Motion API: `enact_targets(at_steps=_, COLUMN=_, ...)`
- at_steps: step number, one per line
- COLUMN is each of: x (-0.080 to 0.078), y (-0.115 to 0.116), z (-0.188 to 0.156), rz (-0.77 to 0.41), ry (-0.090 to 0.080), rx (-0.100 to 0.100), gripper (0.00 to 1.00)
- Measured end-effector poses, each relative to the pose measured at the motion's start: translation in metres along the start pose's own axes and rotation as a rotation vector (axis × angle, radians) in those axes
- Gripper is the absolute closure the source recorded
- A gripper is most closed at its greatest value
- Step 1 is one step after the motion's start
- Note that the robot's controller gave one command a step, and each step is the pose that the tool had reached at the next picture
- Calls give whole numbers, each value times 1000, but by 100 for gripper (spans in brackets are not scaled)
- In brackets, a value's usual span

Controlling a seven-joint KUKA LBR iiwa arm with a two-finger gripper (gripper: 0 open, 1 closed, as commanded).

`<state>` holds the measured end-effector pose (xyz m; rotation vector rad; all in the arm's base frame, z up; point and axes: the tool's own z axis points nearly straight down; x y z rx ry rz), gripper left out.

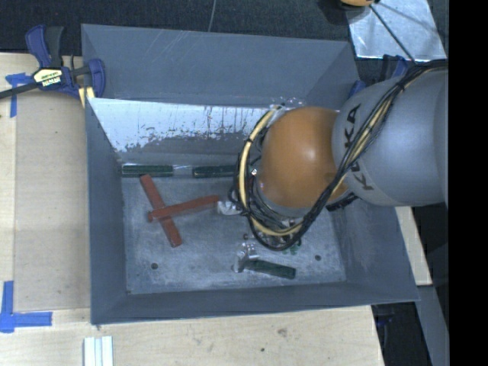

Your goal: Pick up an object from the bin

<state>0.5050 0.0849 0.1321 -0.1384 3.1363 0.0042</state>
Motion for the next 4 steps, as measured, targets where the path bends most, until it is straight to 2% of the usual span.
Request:
enact_targets(at_steps=1, x=15, y=-56, z=20, rz=-44, ry=1, rx=3, gripper=0)
enact_targets(at_steps=2, x=10, y=-87, z=55, rz=-257, ry=-24, rx=3, gripper=100)
enact_targets(at_steps=3, x=10, y=-87, z=55, rz=-257, ry=-24, rx=3, gripper=100)
enact_targets(at_steps=4, x=-15, y=-100, z=-118, rz=-273, ry=-7, rx=5, gripper=100)
